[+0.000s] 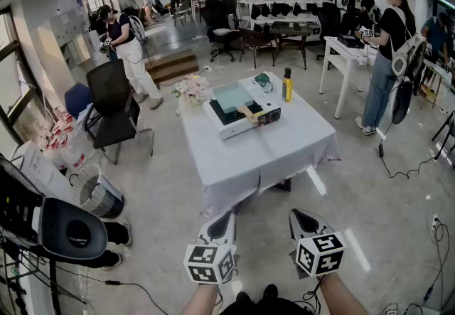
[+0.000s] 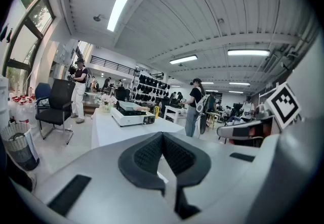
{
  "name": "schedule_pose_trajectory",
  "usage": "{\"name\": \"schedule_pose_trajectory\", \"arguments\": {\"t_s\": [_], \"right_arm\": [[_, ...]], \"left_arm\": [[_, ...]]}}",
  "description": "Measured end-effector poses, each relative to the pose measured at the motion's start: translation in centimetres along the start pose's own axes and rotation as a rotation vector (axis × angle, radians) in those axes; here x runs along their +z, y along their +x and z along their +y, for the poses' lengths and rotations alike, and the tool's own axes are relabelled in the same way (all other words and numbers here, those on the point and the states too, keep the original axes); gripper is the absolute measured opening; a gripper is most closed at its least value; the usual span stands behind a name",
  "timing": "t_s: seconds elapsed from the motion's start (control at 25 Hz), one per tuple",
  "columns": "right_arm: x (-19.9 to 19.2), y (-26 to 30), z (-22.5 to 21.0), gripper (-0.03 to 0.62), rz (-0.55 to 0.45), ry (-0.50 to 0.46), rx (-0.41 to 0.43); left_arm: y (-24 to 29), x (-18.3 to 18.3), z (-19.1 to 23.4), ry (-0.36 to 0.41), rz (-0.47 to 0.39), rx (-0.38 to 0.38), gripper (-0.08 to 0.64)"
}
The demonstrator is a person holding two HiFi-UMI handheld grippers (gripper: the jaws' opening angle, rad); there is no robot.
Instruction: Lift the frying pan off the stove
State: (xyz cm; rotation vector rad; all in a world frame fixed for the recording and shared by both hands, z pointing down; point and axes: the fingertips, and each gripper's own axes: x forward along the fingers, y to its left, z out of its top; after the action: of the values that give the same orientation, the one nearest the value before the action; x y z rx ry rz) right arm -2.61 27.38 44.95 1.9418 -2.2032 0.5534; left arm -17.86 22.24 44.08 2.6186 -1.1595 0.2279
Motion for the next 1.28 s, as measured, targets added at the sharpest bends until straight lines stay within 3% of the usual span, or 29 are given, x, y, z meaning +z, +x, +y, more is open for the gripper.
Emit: {"name": "schedule_pose_trajectory", "arguments": {"t_s": [0.36, 0.56, 0.72, 0.88, 1.28], "right_arm": [[-0.5, -0.4, -1.0, 0.000, -0.007, 0.058, 0.008], [0.3, 0.1, -2.2, 0.004, -0.025, 0.040, 0.010], [1.0, 0.5, -2.7, 0.080, -0.030, 0.041, 0.038], [1.1, 0.9, -3.3, 0.133, -0.020, 0.071, 0.081], [1.1, 1.9, -5.8, 0.187, -0.021, 0.100, 0.107]], "left_arm": [[0.4, -1.1, -0.6, -0.053, 0.011, -0.004, 0.013], [1.3, -1.0, -0.8, -0.054, 0.008, -0.012, 0.015], [1.7, -0.4, -0.8, -0.054, -0.006, -0.001, 0.020], [2.3, -0.1, -0.9, -0.064, -0.011, 0.012, 0.072], [4.7, 0.2, -0.8, -0.079, -0.013, 0.033, 0.114]]}}
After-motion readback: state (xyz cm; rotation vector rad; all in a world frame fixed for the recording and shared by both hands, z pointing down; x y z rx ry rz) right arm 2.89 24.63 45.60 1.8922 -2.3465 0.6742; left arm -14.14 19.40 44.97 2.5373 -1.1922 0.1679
